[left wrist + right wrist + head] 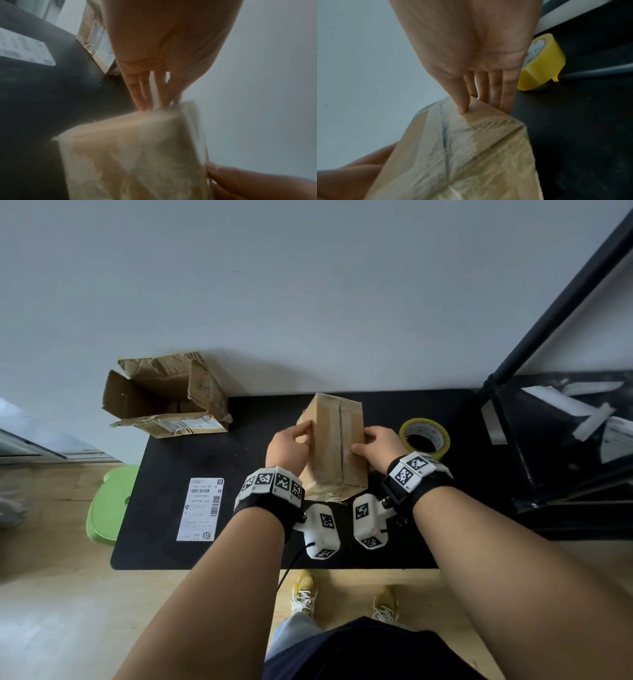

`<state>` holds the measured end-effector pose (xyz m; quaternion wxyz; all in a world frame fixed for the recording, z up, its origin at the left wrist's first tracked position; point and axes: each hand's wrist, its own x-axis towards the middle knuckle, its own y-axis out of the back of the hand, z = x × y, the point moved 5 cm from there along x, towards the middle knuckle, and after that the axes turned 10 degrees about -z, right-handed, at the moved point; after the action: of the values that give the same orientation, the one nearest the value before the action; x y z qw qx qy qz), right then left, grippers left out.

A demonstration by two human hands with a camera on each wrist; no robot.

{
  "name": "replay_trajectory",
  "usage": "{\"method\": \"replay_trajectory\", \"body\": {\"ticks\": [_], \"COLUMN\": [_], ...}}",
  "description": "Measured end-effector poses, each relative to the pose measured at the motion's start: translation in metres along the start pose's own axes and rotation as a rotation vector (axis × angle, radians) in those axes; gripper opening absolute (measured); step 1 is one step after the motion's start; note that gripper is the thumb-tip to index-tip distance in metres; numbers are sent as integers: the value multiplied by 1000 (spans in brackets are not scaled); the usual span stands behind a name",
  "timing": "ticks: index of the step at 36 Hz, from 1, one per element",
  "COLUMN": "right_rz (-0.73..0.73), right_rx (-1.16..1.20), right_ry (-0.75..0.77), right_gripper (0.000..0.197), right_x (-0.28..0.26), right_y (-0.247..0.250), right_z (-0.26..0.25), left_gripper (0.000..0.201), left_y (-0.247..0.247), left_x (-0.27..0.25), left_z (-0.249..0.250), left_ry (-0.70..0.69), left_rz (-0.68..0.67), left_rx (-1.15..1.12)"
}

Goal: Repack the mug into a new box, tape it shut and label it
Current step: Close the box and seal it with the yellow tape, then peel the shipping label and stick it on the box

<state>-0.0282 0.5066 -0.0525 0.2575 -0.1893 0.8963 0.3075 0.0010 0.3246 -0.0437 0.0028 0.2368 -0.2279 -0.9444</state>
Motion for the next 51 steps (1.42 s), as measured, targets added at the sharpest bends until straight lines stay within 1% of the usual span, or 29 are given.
{"method": "replay_trajectory", "body": {"ticks": [1,3,4,5,7,8,9,11,13,15,16,17,19,24,29,32,34,36,38,43,46,51], "right_rz": [28,87,114,138,169,173,172,168,136,64,27,-4,-57,-126,-86,-45,4,60,119,228,202,89], "right_rx": [-23,-112,-162,-203,-257,-274,-278,-260,-207,-136,-105,-84,-63,-82,-179,-227,-262,-278,-300,-370,-381,-402], "right_ry": [4,-1,-8,-10,0,8,13,5,-24,-58,-67,-66,-68,-62,-100,-86,-63,-22,40,205,293,338], "right_gripper": [50,55,54,49,34,30,28,25,26,40,47,52,55,48,45,43,45,48,45,40,37,34], "right_x": [0,0,-1,-2,-3,-5,-5,-6,-8,-9,-9,-9,-12,-6,3,4,4,3,2,-11,-19,-24], "right_y": [4,13,18,21,25,25,24,23,22,21,20,19,15,-3,-10,-8,-3,2,6,3,-7,-41], "right_z": [2,5,6,9,13,14,17,21,23,25,25,24,23,17,20,20,18,13,6,-21,-38,-58], "left_gripper": [41,37,33,36,71,82,86,80,68,53,50,49,51,49,42,44,44,45,48,48,47,48], "left_y": [-2,-7,-10,-14,-23,-27,-31,-38,-41,-41,-40,-39,-38,-26,-23,-23,-23,-21,-17,4,19,42], "left_x": [0,0,0,-1,-3,-3,-3,-1,0,0,0,-1,-1,-5,-6,-8,-9,-11,-13,-23,-30,-40], "left_z": [-2,-11,-15,-17,-23,-26,-26,-27,-25,-23,-22,-20,-19,-24,-26,-25,-26,-28,-32,-49,-61,-92], "left_ry": [0,49,90,130,218,251,263,260,230,187,175,161,148,131,88,95,110,131,157,212,246,300], "left_rz": [8,3,-6,-15,-41,-49,-53,-67,-73,-43,-29,-17,2,59,43,36,40,54,76,164,213,223], "left_rx": [-33,-68,-77,-79,-70,-62,-52,-40,-26,11,34,60,97,126,141,134,141,154,163,209,213,186]}}
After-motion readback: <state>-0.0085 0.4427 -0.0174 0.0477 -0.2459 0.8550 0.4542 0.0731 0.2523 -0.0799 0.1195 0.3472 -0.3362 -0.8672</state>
